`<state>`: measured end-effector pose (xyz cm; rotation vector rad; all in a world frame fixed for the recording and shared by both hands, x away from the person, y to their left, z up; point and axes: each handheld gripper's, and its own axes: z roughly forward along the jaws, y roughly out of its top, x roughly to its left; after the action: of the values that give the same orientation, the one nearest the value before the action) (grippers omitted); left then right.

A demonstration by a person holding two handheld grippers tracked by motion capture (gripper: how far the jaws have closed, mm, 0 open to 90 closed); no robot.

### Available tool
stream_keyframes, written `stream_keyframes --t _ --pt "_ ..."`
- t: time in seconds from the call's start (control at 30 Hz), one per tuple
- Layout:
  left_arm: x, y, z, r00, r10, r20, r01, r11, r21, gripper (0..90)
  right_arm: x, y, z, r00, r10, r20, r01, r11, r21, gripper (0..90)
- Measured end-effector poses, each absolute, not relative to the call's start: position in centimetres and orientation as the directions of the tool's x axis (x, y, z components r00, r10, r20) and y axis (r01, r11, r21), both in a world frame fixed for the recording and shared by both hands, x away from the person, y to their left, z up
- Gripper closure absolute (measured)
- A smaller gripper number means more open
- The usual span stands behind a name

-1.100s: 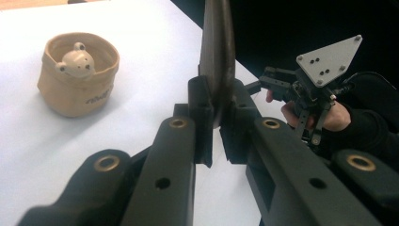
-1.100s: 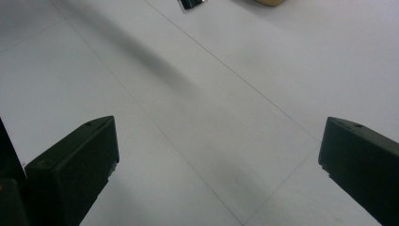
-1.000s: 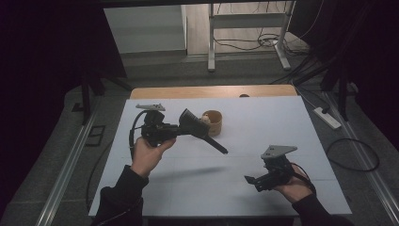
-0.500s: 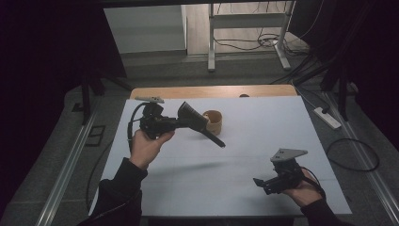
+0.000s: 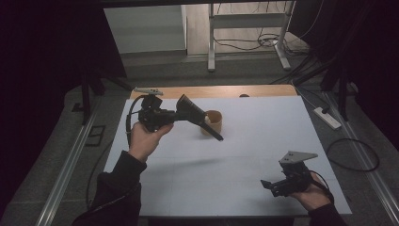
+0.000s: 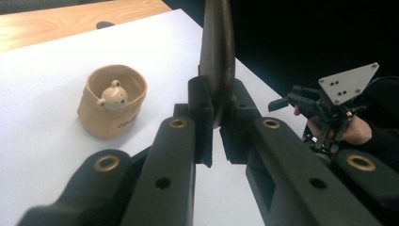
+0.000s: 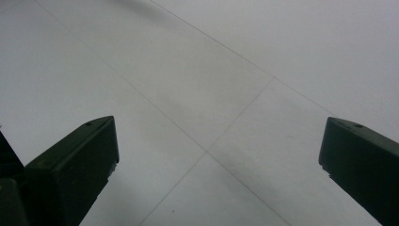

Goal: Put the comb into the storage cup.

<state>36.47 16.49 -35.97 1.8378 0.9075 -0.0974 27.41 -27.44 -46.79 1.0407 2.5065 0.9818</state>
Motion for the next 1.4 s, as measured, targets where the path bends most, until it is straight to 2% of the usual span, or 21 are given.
stream_keyframes --t 0.83,1.4 --pt "38.8 16.5 -34.0 0.684 0.590 -0.429 0.621 -0.164 0.766 82.9 25.4 -31.5 -46.3 -0.591 0.803 0.075 0.632 0.403 0.662 0.0" --pt "40.8 16.5 -33.1 0.661 0.634 -0.401 0.621 -0.162 0.767 82.9 24.1 -32.4 -45.7 -0.565 0.823 0.060 0.626 0.381 0.680 0.0"
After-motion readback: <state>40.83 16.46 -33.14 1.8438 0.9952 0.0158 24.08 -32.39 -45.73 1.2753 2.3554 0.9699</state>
